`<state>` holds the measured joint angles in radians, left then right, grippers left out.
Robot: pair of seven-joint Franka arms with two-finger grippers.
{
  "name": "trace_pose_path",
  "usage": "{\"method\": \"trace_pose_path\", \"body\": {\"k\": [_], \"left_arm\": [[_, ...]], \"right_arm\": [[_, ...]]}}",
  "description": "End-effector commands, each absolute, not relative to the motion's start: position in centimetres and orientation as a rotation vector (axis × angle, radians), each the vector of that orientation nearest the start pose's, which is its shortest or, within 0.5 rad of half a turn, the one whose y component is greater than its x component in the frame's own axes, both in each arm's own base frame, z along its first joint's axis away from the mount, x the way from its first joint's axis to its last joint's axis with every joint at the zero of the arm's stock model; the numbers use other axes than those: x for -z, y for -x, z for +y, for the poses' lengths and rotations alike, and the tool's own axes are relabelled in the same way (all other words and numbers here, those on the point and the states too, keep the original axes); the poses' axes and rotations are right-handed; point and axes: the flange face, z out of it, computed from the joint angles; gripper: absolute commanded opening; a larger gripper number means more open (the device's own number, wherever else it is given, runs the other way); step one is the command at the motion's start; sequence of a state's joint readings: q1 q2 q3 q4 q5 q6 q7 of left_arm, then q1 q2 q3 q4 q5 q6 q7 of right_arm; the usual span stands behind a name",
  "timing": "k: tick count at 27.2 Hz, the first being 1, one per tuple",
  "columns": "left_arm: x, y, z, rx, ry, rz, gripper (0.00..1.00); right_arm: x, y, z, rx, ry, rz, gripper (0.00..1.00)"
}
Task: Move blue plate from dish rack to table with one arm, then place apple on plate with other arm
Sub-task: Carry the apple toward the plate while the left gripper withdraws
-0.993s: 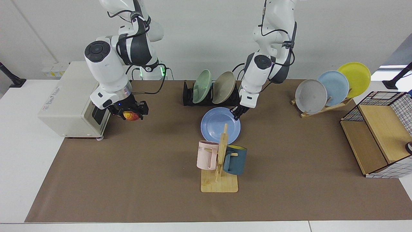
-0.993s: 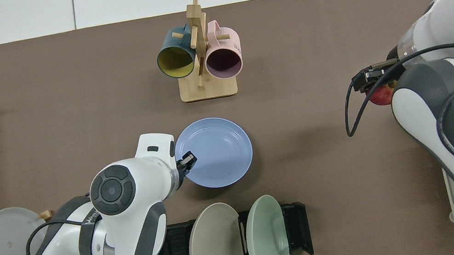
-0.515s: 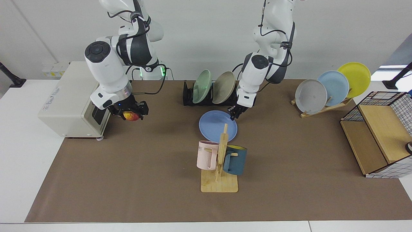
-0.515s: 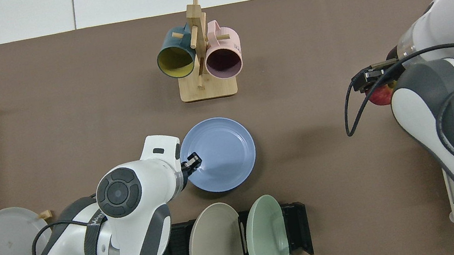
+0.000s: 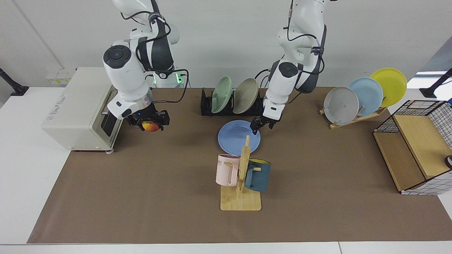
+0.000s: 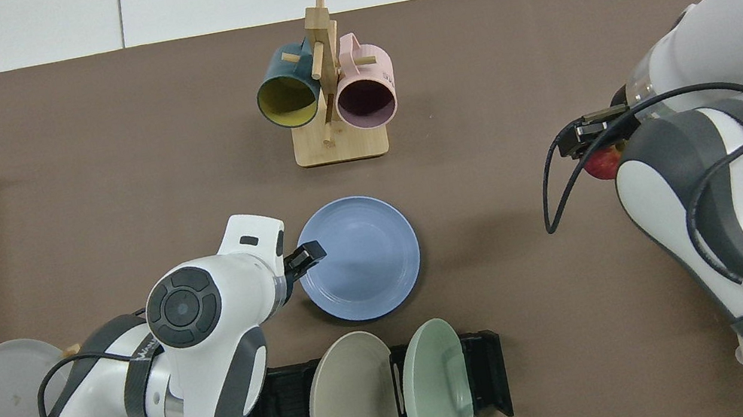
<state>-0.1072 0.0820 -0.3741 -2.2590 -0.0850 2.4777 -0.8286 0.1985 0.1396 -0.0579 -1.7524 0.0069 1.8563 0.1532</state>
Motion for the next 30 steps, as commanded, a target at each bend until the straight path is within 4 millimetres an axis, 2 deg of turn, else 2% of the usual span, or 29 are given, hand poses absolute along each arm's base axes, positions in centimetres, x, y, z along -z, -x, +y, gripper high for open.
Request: {"method": "trace_pose_path", "body": {"k": [1,3,5,9,12,15,18,21,23,26,30], "left_arm": [[-34.7,-50.3,-24.3,0.086,3.159,-0.548,1.00],[-35.6,-50.9,-24.1,0.083,3.134,-0.517,1.00],[-36.3,-51.4,-23.6,0.096,3.120,-0.508,1.00],[-38.2,-52.3,-22.0,0.108,3.096,-0.530,1.00],[-39.8,-53.1,-20.0,0.071,3.077,-0.496,1.00],[-42.2,-53.8,-18.3,0.025,3.070,-0.450,1.00],[-44.4,-54.3,-15.8,-0.015,3.070,-0.423,1.00],[-47.2,-54.8,-13.1,-0.060,3.099,-0.391,1.00],[-48.7,-55.2,-11.7,-0.095,3.107,-0.349,1.00],[-50.3,-55.3,-9.7,-0.152,3.104,-0.299,1.00],[-52.4,-55.2,-7.3,-0.167,3.109,-0.244,1.00]], "right_arm": [[-48.0,-59.1,10.8,-0.042,3.150,0.154,0.00],[-47.7,-58.8,12.9,-0.043,3.149,0.210,0.00],[-47.7,-58.7,14.0,-0.026,3.141,0.248,0.00],[-47.7,-57.9,17.6,-0.024,3.123,0.269,0.00],[-47.6,-57.0,20.7,-0.023,3.109,0.310,0.00],[-46.8,-55.7,25.1,-0.024,3.106,0.324,0.00],[-45.6,-54.3,29.3,-0.021,3.099,0.396,0.00],[-44.6,-53.5,32.2,0.008,3.078,0.450,0.00],[-43.3,-52.9,34.1,0.004,3.081,0.445,0.00],[-39.6,-51.8,37.3,-0.030,3.111,0.474,0.00],[-36.2,-52.4,38.9,0.012,3.077,0.507,0.00]]}}
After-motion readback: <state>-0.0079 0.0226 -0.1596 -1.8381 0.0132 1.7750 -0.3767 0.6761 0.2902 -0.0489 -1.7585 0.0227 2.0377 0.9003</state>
